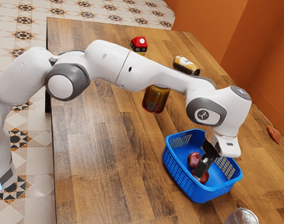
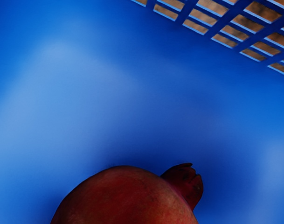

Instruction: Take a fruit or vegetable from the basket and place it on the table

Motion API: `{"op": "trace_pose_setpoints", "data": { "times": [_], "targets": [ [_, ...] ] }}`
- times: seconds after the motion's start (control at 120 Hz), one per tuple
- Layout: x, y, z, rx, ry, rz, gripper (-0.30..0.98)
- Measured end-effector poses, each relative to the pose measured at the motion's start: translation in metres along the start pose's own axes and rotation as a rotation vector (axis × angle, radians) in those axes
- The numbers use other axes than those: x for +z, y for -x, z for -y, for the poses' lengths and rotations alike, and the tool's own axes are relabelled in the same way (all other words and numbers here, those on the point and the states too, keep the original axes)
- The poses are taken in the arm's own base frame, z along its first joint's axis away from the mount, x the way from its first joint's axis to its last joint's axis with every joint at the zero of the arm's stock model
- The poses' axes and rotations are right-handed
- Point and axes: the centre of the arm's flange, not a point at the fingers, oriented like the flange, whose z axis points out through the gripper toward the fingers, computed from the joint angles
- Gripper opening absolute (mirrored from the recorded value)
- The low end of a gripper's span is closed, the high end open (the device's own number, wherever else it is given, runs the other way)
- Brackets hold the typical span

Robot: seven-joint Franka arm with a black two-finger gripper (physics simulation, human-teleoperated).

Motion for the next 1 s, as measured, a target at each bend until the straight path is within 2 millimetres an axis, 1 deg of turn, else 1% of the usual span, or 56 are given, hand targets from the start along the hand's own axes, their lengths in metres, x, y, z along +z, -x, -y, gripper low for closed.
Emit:
{"op": "trace_pose_setpoints", "data": {
  "times": [0.3, 0.325, 0.425, 0.475, 0.55, 0.833, 0.95, 1.0],
  "targets": [
    [0.021, -0.003, 0.005, -0.006, 0.017, 0.011, 0.68],
    [0.022, -0.003, 0.006, -0.007, 0.017, 0.011, 0.64],
    [0.023, -0.003, 0.006, -0.011, 0.018, 0.011, 0.44],
    [0.023, -0.004, 0.006, -0.013, 0.017, 0.01, 0.39],
    [0.023, -0.004, 0.006, -0.016, 0.014, 0.01, 0.36],
    [0.025, -0.003, 0.008, -0.027, 0.011, 0.01, 0.35],
    [0.019, -0.003, 0.007, -0.029, 0.005, 0.005, 0.33],
    [0.012, -0.003, 0.007, -0.03, -0.001, -0.002, 0.33]
  ]
}}
